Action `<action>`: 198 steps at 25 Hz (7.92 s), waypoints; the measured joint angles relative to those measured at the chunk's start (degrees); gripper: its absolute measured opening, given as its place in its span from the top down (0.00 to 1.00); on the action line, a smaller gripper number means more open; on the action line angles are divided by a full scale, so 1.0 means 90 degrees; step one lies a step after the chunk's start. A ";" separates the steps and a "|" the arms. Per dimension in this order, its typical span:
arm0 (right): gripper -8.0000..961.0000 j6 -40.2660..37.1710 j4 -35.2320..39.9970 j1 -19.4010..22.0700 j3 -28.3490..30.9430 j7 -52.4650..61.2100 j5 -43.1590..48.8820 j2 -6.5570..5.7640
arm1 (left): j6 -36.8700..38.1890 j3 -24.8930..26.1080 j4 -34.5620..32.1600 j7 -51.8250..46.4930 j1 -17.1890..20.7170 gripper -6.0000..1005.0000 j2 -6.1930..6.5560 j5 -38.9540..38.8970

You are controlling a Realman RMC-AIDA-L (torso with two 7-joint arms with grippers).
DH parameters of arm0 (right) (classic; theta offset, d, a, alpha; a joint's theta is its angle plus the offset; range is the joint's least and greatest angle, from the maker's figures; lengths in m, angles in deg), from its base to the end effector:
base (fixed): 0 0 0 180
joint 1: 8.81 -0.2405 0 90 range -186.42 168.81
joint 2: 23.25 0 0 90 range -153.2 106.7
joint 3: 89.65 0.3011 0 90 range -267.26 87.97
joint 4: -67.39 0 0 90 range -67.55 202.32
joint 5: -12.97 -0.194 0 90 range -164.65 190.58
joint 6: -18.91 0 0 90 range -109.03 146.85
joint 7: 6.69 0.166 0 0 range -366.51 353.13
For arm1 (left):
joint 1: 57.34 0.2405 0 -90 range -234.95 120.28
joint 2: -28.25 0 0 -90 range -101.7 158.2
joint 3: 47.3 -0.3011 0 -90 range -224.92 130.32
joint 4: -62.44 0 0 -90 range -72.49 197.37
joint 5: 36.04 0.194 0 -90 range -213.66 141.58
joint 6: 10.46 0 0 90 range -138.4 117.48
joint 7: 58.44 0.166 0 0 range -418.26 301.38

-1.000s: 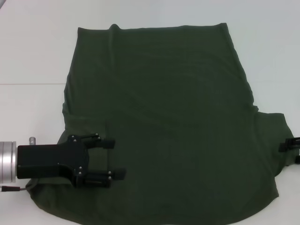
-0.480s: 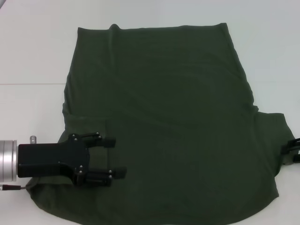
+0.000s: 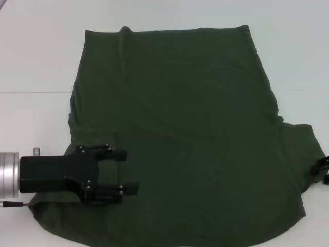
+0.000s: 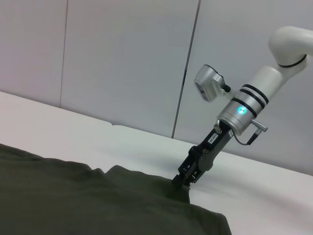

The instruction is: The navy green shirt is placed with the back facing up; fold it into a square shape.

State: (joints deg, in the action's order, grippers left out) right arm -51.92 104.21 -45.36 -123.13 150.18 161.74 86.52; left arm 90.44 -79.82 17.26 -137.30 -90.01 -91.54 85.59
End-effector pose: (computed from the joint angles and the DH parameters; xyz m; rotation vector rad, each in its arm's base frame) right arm 0.3820 0.3961 0.0346 -1.6733 2.0137 0.1876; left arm -0.2571 0.3390 -0.0206 -2.8392 -0.4475 -0.7118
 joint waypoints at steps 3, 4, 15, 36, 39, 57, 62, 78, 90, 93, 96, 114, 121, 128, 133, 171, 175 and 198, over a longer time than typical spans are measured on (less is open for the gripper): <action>0.47 -0.0010 0.0022 -0.0049 -0.0001 0.0037 0.0089 0.0012 | -0.0003 0.0000 0.0012 0.0001 -0.0011 0.10 0.0000 0.0000; 0.47 -0.0013 0.0025 -0.0065 -0.0001 0.0040 0.0090 0.0015 | -0.0005 0.0000 0.0017 0.0002 -0.0013 0.10 0.0000 0.0000; 0.47 -0.0003 0.0025 -0.0103 -0.0001 0.0065 0.0099 0.0015 | -0.0011 0.0000 0.0020 -0.0001 -0.0015 0.10 0.0000 -0.0043; 0.86 0.0058 0.0077 -0.0114 -0.0228 0.0024 0.0110 0.0010 | -0.0020 0.0018 0.0020 -0.0025 -0.0050 0.10 0.0010 -0.0069; 0.88 0.0053 0.0104 -0.0112 -0.0246 -0.0023 0.0111 0.0009 | -0.0023 0.0021 0.0024 -0.0026 -0.0053 0.10 0.0010 -0.0143; 0.98 -0.0152 0.0538 0.0472 0.0055 -0.1344 -0.1568 0.0175 | -0.0024 0.0605 0.0415 -0.0536 0.0048 0.10 0.0025 -0.0848; 0.98 -0.0100 0.0538 0.0714 0.0644 -0.2112 -0.2036 0.0248 | -0.0036 0.0959 0.0766 -0.0556 0.0047 0.10 0.0065 -0.0922; 0.98 -0.0174 0.0525 0.1166 0.1042 -0.3513 -0.3152 0.0355 | -0.0078 0.1320 0.1101 -0.0743 0.0100 0.10 0.0094 -0.1164; 0.97 -0.0258 0.0543 0.0864 0.0759 -0.3688 -0.3261 0.0354 | -0.0089 0.1295 0.1109 -0.0779 0.0110 0.10 0.0068 -0.1146; 0.97 -0.0224 0.0500 0.0587 0.0461 -0.3633 -0.3233 0.0351 | -0.0089 0.1290 0.1114 -0.0779 0.0112 0.10 0.0059 -0.1129; 0.97 -0.0058 0.0463 0.0331 -0.0033 -0.3517 -0.3215 0.0360 | -0.0088 0.1280 0.1115 -0.0780 0.0113 0.10 0.0057 -0.1121; 0.97 0.0664 0.0121 -0.0104 -0.1487 -0.3304 -0.2990 0.0512 | -0.0149 0.1280 0.1158 -0.0753 0.0127 0.10 0.0049 -0.1096; 0.97 0.0829 0.0105 -0.0196 -0.1539 -0.3319 -0.2986 0.0604 | -0.0167 0.1279 0.1171 -0.0749 0.0111 0.10 0.0049 -0.1105; 0.81 0.0805 0.0098 -0.0205 -0.1474 -0.3500 -0.3097 0.0679 | -0.0168 0.1279 0.1172 -0.0744 0.0119 0.10 0.0049 -0.1103; 0.55 0.0573 0.0143 -0.0027 -0.1402 -0.3753 -0.3605 0.0640 | -0.0181 0.1279 0.1172 -0.0759 0.0124 0.10 0.0049 -0.1105; 0.02 -0.2365 -0.0291 0.2825 0.1050 -1.1407 -0.4625 0.0907 | 0.0267 0.1276 0.0633 -0.1492 0.0278 0.10 0.0279 0.0271; 0.02 -0.2375 -0.0288 0.2812 0.1053 -1.1317 -0.4575 0.0921 | 0.0161 0.1343 0.0335 -0.2582 0.0333 0.10 0.0374 0.0348; 0.02 -0.2384 -0.0294 0.2672 0.1093 -1.1240 -0.4528 0.0900 | -0.0252 0.1145 -0.0705 -0.7095 -0.0145 0.10 0.0906 0.3158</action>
State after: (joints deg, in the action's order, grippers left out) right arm -73.38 101.57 -21.32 -113.29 49.02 120.99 94.63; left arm 88.17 -69.52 10.92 -201.15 -91.32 -83.38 114.01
